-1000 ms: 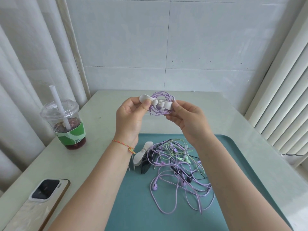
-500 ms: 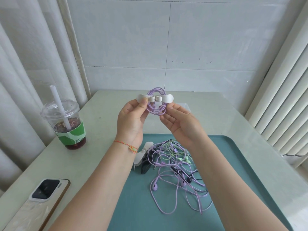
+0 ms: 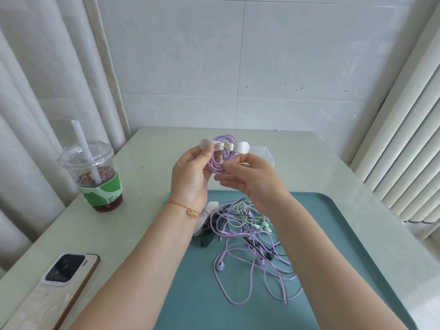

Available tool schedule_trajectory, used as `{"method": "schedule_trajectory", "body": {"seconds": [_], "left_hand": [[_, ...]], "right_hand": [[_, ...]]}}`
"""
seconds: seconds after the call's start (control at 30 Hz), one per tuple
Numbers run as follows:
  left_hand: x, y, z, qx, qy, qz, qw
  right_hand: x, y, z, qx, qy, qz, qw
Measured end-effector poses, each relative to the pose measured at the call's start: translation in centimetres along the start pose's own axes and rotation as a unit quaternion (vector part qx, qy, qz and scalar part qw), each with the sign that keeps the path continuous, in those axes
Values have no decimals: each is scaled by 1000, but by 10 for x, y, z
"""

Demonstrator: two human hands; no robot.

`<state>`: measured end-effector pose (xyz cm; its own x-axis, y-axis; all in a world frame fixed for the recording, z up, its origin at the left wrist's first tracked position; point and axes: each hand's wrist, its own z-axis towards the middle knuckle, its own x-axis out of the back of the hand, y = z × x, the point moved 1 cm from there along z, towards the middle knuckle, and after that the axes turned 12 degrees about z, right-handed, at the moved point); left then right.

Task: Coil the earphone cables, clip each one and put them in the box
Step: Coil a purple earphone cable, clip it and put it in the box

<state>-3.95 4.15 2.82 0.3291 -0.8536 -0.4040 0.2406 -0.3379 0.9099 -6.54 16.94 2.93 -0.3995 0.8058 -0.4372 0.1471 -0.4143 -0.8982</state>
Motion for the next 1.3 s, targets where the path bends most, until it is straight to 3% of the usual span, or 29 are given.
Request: {"method": "schedule_trajectory", "body": {"seconds": [0.1,0.23,0.4,0.5,0.67,1.0,1.3], "left_hand": [[7,6,5,22,-39,39,998],[17,15,7,40,-138,81,986],[15,14,3,50,-205,113,971],[16,14,2,49,-213,126,968],[18,16,3,50,-180,165,968],[18,9,10,10,-14,186,982],[17,3,14,-24,62,150,986]], "right_hand": [[17,-12,1,-63,-31,-149,986],[41,-28,6,-9,46,-129,990],[30,-28,0,-43,-135,-35,989],[26,-24,-2,-58,-150,-50,986],[30,-30,0,-21,-79,-65,995],[28,-25,3,26,-4,-87,996],[23,-16,4,17,7,-99,995]]}}
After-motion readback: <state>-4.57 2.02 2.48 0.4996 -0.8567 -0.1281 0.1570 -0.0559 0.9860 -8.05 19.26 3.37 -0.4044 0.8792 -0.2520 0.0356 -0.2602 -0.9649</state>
